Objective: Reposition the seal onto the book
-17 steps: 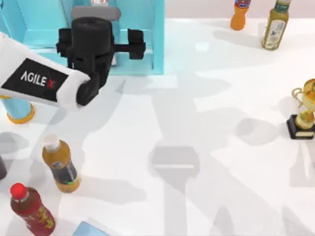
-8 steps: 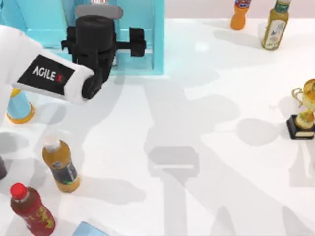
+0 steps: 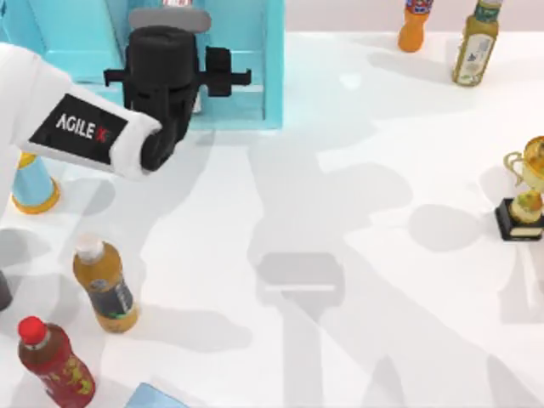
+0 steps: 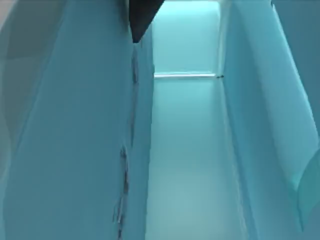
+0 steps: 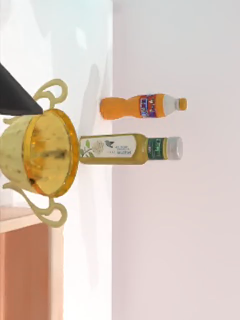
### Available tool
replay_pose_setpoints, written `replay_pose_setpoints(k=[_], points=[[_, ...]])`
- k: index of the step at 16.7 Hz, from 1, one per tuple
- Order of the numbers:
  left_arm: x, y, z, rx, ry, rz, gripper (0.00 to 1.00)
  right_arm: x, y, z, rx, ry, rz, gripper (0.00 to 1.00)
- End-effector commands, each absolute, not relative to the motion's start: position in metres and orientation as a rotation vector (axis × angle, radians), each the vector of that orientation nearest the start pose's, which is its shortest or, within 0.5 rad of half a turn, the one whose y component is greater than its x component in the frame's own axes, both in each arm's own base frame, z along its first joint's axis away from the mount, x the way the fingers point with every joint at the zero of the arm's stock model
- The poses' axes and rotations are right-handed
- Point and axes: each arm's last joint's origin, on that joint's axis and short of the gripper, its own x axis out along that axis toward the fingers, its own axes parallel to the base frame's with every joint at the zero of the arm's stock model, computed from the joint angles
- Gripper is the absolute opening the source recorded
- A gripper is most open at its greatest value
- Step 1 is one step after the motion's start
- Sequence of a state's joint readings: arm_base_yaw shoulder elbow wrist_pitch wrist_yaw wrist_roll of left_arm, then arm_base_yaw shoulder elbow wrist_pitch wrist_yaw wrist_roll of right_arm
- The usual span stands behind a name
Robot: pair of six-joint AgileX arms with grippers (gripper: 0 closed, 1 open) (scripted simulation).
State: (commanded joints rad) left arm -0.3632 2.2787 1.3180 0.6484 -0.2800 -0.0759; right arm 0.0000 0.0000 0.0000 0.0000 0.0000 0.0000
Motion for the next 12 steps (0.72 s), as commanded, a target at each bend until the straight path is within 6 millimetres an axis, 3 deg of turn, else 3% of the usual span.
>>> replay_pose_setpoints(k=[5, 12], points=[[0.4528, -0.1578, 0.1032, 0.013, 0.302, -0.047, 0.02, 0.1057, -0.0012, 0.16, 0.0, 0.0, 0.0, 1.0], [0.4528, -0.1578, 0.1032, 0.013, 0.302, -0.047, 0.0, 0.1057, -0.0012, 0.16, 0.0, 0.0, 0.0, 1.0]])
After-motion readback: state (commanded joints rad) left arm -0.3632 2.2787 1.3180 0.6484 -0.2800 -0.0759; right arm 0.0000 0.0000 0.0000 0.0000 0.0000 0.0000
